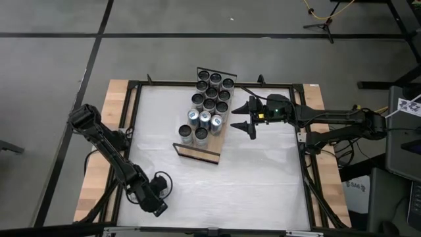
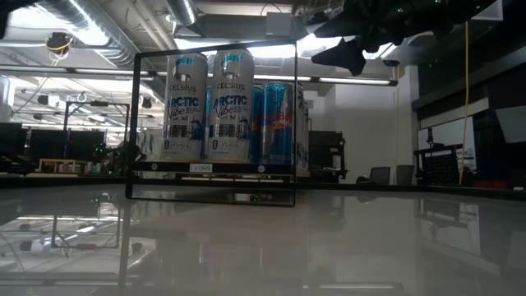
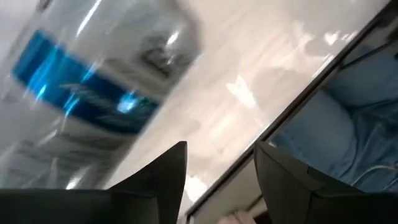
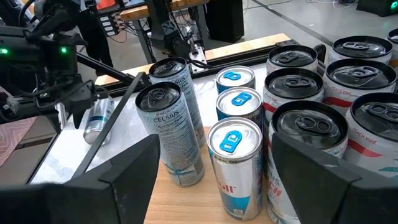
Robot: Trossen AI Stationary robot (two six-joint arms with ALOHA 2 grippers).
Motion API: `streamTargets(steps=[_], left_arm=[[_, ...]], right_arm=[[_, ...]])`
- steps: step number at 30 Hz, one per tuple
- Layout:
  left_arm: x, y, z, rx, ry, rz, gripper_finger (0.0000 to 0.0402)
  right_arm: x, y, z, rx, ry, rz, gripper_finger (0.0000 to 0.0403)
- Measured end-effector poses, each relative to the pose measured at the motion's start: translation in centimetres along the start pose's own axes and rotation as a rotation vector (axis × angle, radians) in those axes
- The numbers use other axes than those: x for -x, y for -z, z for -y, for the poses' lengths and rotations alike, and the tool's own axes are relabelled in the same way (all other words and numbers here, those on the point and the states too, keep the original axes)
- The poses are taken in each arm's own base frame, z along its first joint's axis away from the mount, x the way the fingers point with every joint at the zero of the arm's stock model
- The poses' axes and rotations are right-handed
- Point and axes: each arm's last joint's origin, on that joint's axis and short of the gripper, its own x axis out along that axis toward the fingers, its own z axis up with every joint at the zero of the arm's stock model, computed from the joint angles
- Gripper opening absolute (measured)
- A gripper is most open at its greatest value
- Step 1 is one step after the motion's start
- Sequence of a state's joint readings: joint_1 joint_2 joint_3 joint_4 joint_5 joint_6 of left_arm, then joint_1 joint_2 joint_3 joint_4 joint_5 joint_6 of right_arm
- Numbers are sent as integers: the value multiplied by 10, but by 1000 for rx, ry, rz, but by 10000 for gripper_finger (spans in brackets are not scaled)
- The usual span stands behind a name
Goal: Place canned beverage on shelf
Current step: Move the blue soda can to the top right of the table
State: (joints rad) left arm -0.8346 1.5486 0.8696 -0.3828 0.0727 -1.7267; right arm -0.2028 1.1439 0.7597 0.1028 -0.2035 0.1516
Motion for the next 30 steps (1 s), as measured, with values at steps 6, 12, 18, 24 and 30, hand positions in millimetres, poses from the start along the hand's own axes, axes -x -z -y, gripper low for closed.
streamTargets(steps=[6, 12, 18, 24, 30], left_arm=[[20, -11, 1, -91, 37, 126, 179], [41, -19, 0, -220, 51, 143, 179], [48, -26, -7, -341, -15, 115, 179], [49, -37, -17, -319, -114, 71, 179], [50, -42, -18, -346, -112, 7, 179]], right_arm=[[0, 0, 0, 0, 0, 0, 303], [0, 0, 0, 0, 0, 0, 303], [0, 0, 0, 0, 0, 0, 303], [0, 0, 0, 0, 0, 0, 303], [0, 0, 0, 0, 0, 0, 303]])
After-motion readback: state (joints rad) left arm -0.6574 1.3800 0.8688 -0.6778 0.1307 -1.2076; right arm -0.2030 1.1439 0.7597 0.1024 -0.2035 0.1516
